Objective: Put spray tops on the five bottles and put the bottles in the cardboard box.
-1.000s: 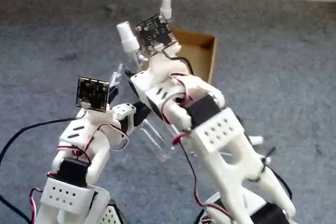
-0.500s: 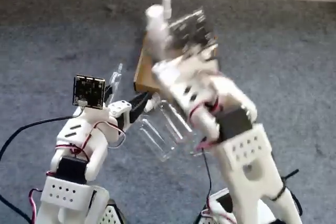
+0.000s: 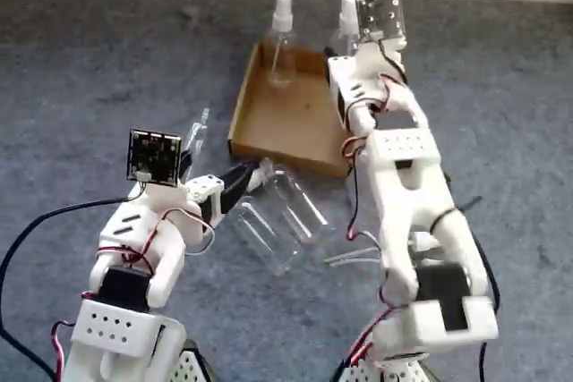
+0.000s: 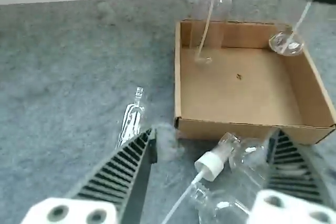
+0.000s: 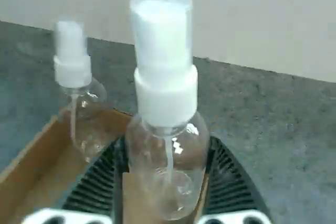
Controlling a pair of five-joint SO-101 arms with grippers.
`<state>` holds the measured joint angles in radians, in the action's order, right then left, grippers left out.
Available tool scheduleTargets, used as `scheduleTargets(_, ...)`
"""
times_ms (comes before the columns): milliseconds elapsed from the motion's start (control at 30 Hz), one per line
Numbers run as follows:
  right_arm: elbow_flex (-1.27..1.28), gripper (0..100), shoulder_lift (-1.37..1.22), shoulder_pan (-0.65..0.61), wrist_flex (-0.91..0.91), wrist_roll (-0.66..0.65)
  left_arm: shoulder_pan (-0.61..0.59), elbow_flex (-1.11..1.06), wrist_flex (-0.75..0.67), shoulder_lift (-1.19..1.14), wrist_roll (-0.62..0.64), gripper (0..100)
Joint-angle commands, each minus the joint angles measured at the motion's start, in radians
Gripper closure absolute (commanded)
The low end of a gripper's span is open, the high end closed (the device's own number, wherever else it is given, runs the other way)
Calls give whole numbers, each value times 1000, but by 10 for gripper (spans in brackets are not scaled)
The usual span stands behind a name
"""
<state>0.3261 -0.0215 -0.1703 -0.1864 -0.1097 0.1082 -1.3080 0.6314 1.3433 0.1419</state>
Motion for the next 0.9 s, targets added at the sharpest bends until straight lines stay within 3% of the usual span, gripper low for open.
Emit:
scheduleTargets(0, -22, 995, -61, 4, 127, -2, -5, 5, -15, 4, 2, 734)
scheduleTargets(333, -27, 995, -170, 4, 278, 57, -5, 5, -15, 4, 2, 734)
scheduleTargets(867, -96, 991, -283, 2, 280, 61, -5, 5, -15, 4, 2, 734)
